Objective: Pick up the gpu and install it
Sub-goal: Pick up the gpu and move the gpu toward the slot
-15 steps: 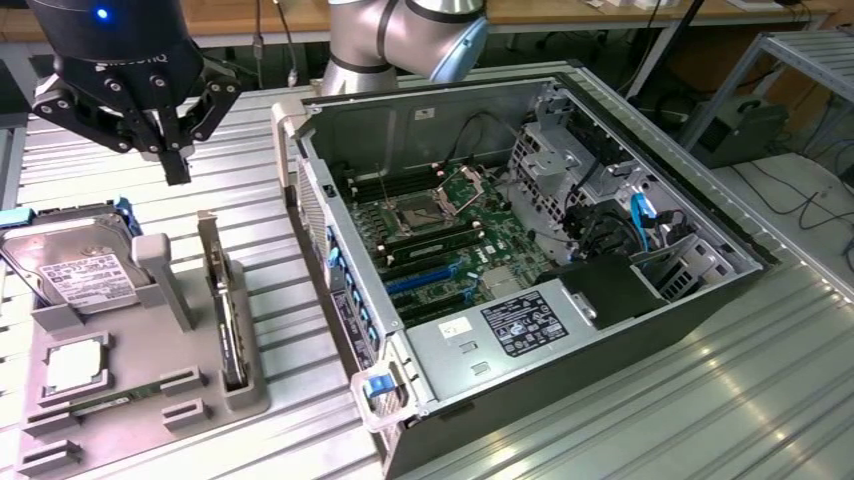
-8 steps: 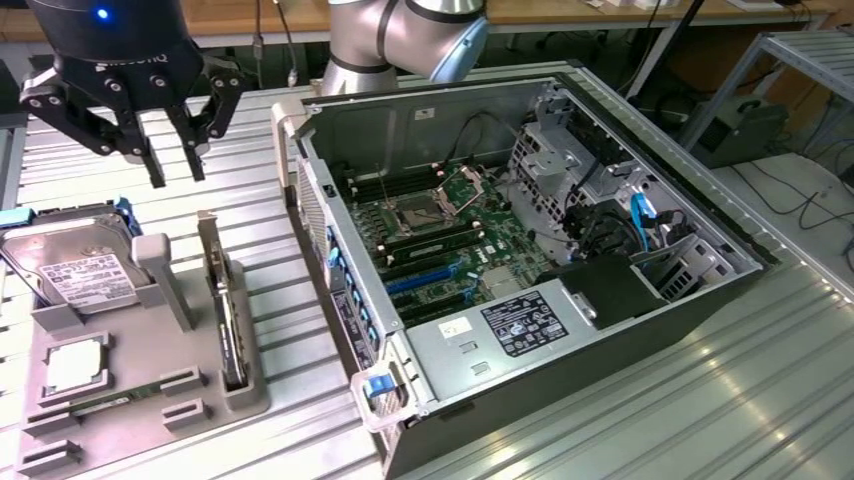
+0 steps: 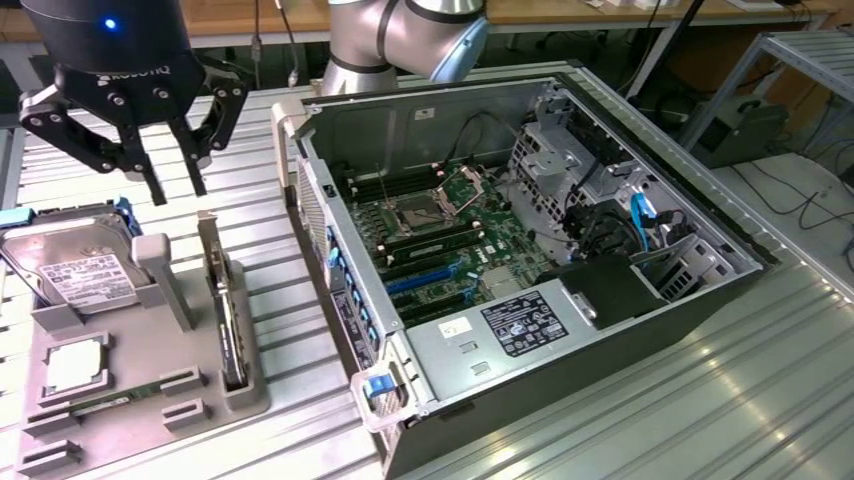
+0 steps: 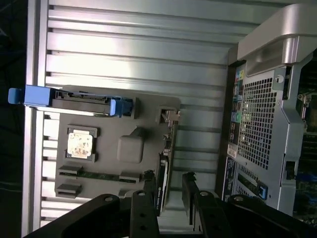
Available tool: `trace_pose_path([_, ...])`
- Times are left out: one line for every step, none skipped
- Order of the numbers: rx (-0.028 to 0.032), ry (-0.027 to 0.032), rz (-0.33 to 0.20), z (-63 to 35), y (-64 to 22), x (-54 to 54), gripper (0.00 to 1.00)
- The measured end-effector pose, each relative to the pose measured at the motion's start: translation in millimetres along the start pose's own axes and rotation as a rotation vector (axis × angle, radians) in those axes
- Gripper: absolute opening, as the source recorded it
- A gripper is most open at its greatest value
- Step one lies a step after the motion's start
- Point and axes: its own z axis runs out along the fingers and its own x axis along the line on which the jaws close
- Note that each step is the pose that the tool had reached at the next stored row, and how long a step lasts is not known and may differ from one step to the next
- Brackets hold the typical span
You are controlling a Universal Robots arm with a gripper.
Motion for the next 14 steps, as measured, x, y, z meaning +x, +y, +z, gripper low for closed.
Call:
trace_pose_path([0.0038,0.0003,0.000,0.9,-0.1,0.0,0.36])
trace_pose_path([0.0058,0.0006,0.000,1.5,-0.2,0.0,0.36])
trace_pose_path([0.0073,0.0006,0.000,2.3,-0.4,0.1,0.36])
trace_pose_path([0.0075,0.0007,0.000,2.5,-1.2,0.2,0.36])
trace_pose_path([0.0077,0.0008,0.000,2.5,-2.5,0.3,0.36])
trace_pose_path([0.0076,0.0007,0.000,3.0,-3.6,0.4,0.36])
trace_pose_path([0.0078,0.0007,0.000,3.6,-4.6,0.4,0.43])
trace_pose_path([0.0079,0.0008,0.000,4.2,-5.4,0.5,0.43])
trace_pose_path([0.0082,0.0007,0.000,4.9,-6.0,0.6,0.49])
trace_pose_path([0.0088,0.0006,0.000,5.6,-6.5,0.6,0.55])
trace_pose_path([0.0098,0.0008,0.000,6.3,-6.9,0.7,0.55])
trace_pose_path([0.0119,0.0011,0.000,7.0,-7.9,0.7,0.62])
trace_pose_path([0.0149,0.0013,0.000,7.7,-8.6,0.8,0.62])
trace_pose_path([0.0185,0.0014,0.000,8.3,-9.4,0.9,0.62])
